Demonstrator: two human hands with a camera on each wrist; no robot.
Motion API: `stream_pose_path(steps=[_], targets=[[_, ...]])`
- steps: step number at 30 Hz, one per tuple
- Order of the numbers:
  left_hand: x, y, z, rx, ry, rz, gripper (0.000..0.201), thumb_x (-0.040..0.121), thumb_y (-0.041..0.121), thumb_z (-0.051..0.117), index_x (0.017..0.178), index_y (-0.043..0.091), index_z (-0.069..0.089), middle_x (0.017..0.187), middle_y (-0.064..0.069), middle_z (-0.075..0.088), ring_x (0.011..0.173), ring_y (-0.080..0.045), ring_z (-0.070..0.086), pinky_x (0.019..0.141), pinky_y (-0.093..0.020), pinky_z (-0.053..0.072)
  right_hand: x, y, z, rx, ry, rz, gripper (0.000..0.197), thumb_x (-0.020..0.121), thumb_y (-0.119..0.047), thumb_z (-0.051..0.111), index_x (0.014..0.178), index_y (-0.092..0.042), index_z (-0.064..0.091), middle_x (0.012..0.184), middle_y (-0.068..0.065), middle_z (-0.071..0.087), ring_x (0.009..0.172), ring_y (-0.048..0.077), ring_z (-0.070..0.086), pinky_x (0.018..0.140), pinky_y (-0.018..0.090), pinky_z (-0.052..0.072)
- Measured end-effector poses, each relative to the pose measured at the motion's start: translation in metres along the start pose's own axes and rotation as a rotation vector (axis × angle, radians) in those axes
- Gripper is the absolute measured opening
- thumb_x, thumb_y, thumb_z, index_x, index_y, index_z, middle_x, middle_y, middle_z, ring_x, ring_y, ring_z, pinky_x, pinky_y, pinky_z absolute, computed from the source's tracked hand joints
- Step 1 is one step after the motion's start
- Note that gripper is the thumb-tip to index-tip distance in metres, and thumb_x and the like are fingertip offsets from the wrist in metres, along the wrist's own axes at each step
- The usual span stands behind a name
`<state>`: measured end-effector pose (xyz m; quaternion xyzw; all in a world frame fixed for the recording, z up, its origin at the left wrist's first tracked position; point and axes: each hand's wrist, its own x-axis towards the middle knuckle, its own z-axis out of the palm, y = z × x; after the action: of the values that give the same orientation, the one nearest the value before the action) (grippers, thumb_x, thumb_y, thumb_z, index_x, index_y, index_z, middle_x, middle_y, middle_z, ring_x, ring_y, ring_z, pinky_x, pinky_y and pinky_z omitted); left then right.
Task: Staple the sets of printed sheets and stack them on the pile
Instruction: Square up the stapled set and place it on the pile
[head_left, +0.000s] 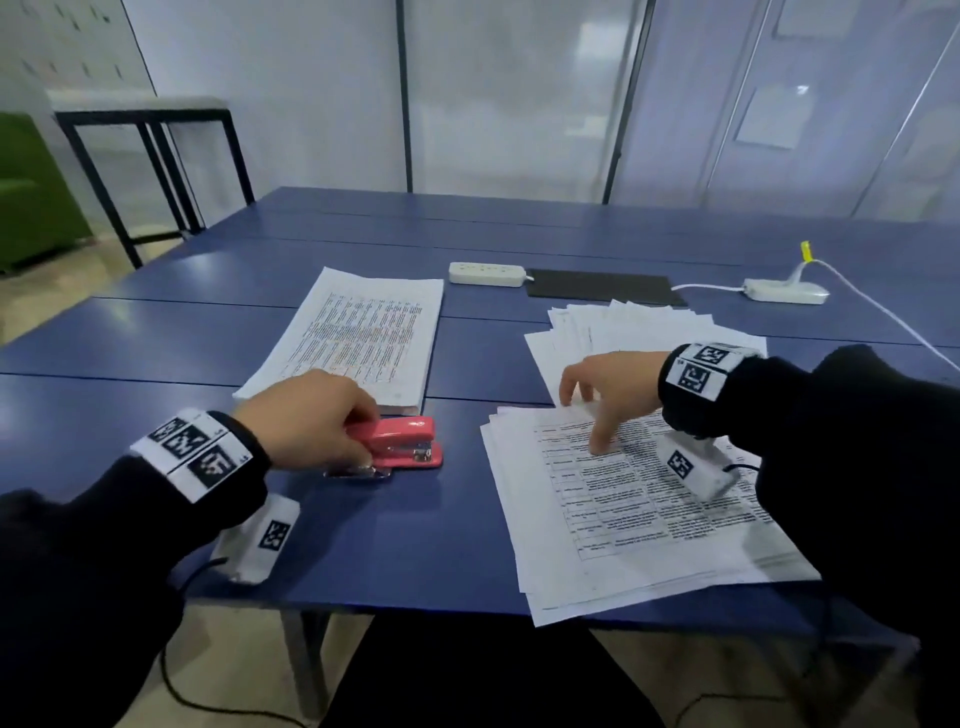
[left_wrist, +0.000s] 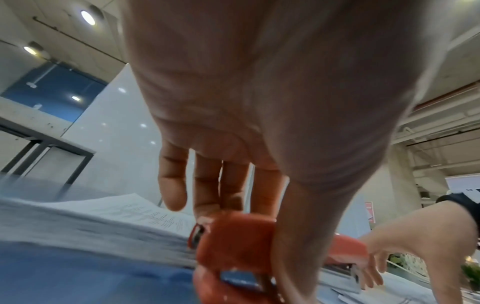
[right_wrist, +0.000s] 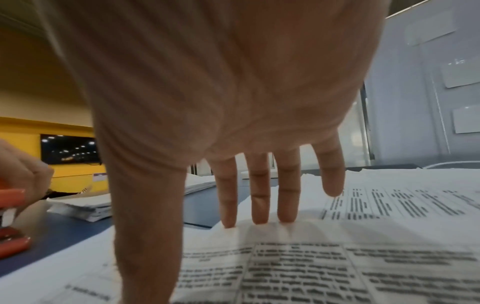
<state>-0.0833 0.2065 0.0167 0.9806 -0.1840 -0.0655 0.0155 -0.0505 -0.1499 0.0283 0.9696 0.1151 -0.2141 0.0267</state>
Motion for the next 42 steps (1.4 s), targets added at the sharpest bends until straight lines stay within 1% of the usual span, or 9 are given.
stream_pose_path(steps=[7,11,15,20,22,25,30,36,42], targets=[[-0.004,0.002,0.000,0.010,-0.054,-0.062,0.032,0.068,0.040,0.088,0.086,0.037,0.061,0.085,0.014,0.065,0.082,-0.008,0.059,0.075,-0.029,0.051,-0.004,-0.007,-0.002,-0.023,-0.062,0.006,0.055,0.066,-0.045,0.095,0.106,-0.019,0.067,0.091,-0.009,0.066,0.090,0.019,0.061,0.070,0.028,0.043],[-0.011,-0.002,-0.014,-0.052,0.021,-0.022,0.048,0.065,0.048,0.092,0.103,0.042,0.063,0.102,0.019,0.061,0.094,-0.003,0.058,0.073,-0.025,0.046,-0.019,0.006,-0.005,0.170,0.046,-0.049,0.036,0.066,-0.033,0.096,0.094,-0.026,0.075,0.087,-0.012,0.075,0.084,0.013,0.070,0.075,0.030,0.054],[-0.023,0.017,-0.030,-0.812,0.235,0.206,0.072,0.063,0.063,0.083,0.128,0.040,0.063,0.123,0.012,0.066,0.112,-0.005,0.064,0.095,-0.028,0.050,-0.060,0.033,-0.037,0.547,0.296,-0.130,0.029,0.066,-0.018,0.096,0.083,-0.022,0.073,0.077,-0.011,0.077,0.068,0.002,0.068,0.068,0.021,0.052],[-0.010,0.065,-0.044,-1.405,0.310,0.339,0.077,0.076,0.046,0.076,0.147,0.031,0.051,0.139,-0.003,0.064,0.126,-0.023,0.065,0.103,-0.044,0.051,-0.114,0.043,-0.070,1.304,0.744,-0.284,0.050,0.065,-0.013,0.086,0.111,-0.001,0.073,0.108,0.017,0.077,0.096,0.026,0.076,0.082,0.038,0.063],[0.002,0.093,-0.054,-1.435,0.450,0.350,0.071,0.080,0.039,0.079,0.145,0.025,0.053,0.139,-0.003,0.065,0.127,-0.025,0.064,0.104,-0.049,0.052,-0.120,0.033,-0.071,1.458,0.852,-0.322,0.062,0.069,-0.018,0.088,0.123,0.004,0.067,0.118,0.022,0.074,0.108,0.034,0.073,0.093,0.047,0.060],[0.017,0.129,-0.081,-1.370,0.780,0.347,0.036,0.090,0.021,0.071,0.125,0.022,0.064,0.125,0.000,0.073,0.119,-0.021,0.068,0.107,-0.052,0.052,-0.127,0.013,-0.068,1.567,0.961,-0.350,0.034,0.093,-0.012,0.073,0.124,0.001,0.066,0.120,0.017,0.074,0.112,0.031,0.072,0.101,0.048,0.056],[0.027,0.150,-0.122,-1.218,1.095,0.271,0.009,0.094,0.012,0.062,0.101,0.017,0.060,0.096,0.000,0.071,0.086,-0.013,0.066,0.085,-0.040,0.058,-0.130,0.000,-0.076,1.645,1.072,-0.368,0.033,0.096,-0.022,0.071,0.125,-0.006,0.069,0.123,0.008,0.075,0.118,0.024,0.070,0.109,0.047,0.051],[0.020,0.143,-0.079,-1.338,0.874,0.198,0.030,0.093,0.011,0.067,0.111,0.032,0.055,0.108,0.011,0.071,0.093,-0.001,0.069,0.084,-0.030,0.057,-0.101,-0.012,-0.013,1.476,1.046,-0.227,0.025,0.094,-0.024,0.075,0.117,-0.014,0.074,0.109,-0.006,0.079,0.109,0.015,0.073,0.096,0.036,0.057],[0.011,0.136,-0.048,-1.234,0.780,0.088,0.036,0.097,0.016,0.070,0.126,0.024,0.049,0.113,0.014,0.071,0.092,0.011,0.068,0.084,-0.020,0.054,-0.086,-0.026,0.019,1.512,1.087,-0.209,0.018,0.095,-0.021,0.074,0.112,-0.016,0.074,0.108,-0.003,0.079,0.105,0.017,0.074,0.098,0.044,0.057]])
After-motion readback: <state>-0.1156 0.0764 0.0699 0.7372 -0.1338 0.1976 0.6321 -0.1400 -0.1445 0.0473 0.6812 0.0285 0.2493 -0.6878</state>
